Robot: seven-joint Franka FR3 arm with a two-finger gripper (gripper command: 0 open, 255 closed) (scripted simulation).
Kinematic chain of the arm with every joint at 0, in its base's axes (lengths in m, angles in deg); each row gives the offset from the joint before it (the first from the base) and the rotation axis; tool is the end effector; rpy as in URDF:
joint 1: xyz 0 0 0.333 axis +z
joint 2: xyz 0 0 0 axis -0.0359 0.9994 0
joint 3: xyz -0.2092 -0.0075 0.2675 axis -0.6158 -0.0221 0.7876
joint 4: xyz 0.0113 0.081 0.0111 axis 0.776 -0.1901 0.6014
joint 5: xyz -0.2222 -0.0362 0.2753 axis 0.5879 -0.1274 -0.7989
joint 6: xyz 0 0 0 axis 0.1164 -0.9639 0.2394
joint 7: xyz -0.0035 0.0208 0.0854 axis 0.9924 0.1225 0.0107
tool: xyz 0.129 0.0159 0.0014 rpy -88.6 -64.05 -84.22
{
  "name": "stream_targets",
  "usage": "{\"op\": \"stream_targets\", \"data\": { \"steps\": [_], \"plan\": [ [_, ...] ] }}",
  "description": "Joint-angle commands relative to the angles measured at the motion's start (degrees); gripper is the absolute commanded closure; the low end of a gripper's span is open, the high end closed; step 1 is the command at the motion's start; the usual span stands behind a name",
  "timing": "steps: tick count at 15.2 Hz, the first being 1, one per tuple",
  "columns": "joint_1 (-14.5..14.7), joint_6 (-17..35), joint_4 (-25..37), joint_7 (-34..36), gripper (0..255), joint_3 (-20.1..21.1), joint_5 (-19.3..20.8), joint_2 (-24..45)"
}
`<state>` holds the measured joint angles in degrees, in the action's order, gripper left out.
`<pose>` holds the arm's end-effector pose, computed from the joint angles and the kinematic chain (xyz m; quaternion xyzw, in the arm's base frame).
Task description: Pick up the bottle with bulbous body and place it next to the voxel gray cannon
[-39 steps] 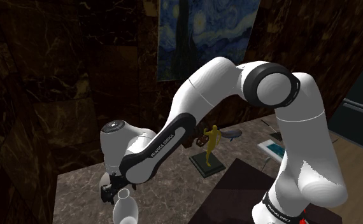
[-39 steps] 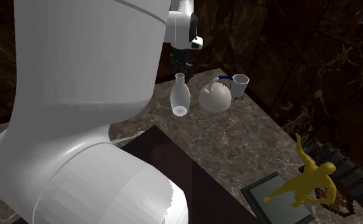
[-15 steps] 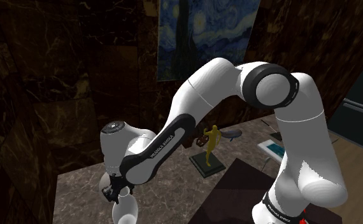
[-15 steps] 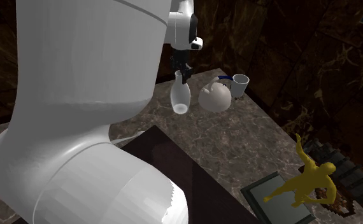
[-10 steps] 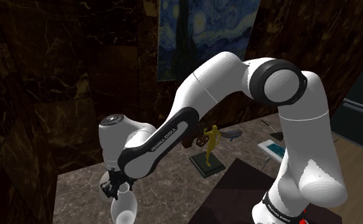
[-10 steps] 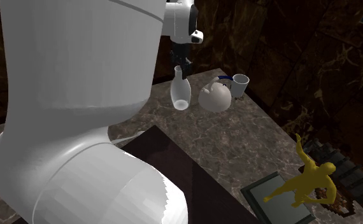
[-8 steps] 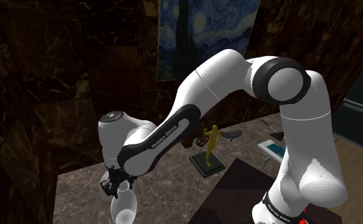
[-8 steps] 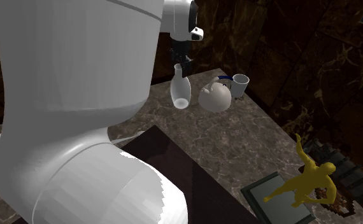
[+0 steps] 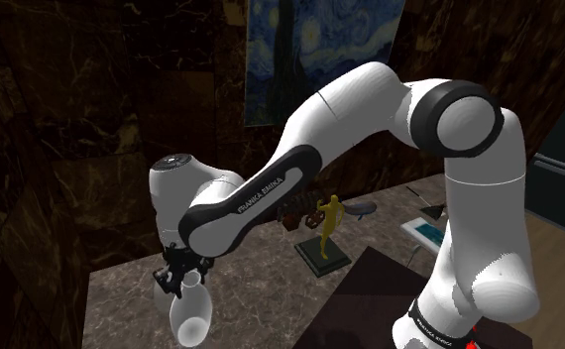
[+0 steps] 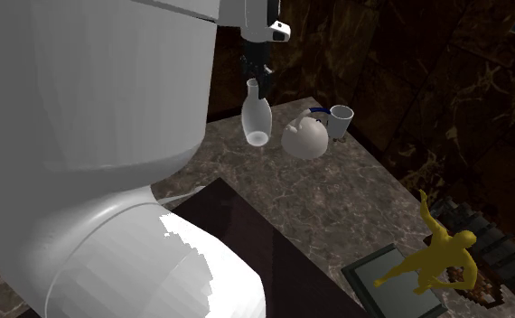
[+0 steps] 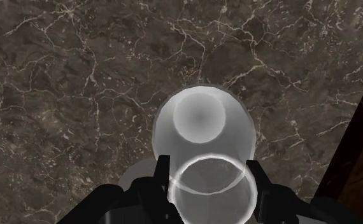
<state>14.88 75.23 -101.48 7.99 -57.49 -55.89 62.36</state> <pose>0.4923 0.3446 0.3032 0.9984 -0.0532 -0.0165 0.0020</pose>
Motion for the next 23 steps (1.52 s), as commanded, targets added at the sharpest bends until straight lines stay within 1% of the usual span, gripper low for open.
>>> {"op": "stream_targets", "data": {
  "steps": [1, 12, 23],
  "plan": [
    [-0.2, -1.1, 0.2, -0.3, 255, 0.3, -0.5, -1.0],
    [-1.0, -8.0, 2.6, -1.6, 255, 1.3, -2.7, -5.8],
    [-1.4, -15.4, 6.6, -2.6, 255, 1.9, -4.5, -9.4]
  ]
}}
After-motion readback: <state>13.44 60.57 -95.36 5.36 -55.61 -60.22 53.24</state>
